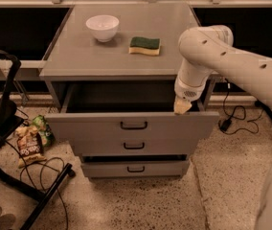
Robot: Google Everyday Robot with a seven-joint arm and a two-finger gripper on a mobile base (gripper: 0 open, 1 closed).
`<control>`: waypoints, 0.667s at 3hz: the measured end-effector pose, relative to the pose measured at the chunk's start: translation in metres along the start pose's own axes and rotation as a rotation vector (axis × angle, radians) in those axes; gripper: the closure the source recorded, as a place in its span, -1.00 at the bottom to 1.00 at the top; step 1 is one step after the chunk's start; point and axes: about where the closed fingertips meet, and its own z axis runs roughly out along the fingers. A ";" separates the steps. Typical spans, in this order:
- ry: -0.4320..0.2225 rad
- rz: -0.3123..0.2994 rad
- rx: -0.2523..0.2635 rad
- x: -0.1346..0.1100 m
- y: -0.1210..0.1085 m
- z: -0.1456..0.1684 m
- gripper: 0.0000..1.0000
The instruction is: Open top drawer
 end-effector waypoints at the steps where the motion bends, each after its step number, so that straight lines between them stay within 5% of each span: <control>1: -0.050 0.094 -0.042 0.007 0.056 -0.032 1.00; 2: -0.005 0.202 -0.119 0.068 0.159 -0.075 1.00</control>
Offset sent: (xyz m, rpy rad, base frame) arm -0.3897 -0.1332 0.0554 -0.0617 0.3758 -0.3311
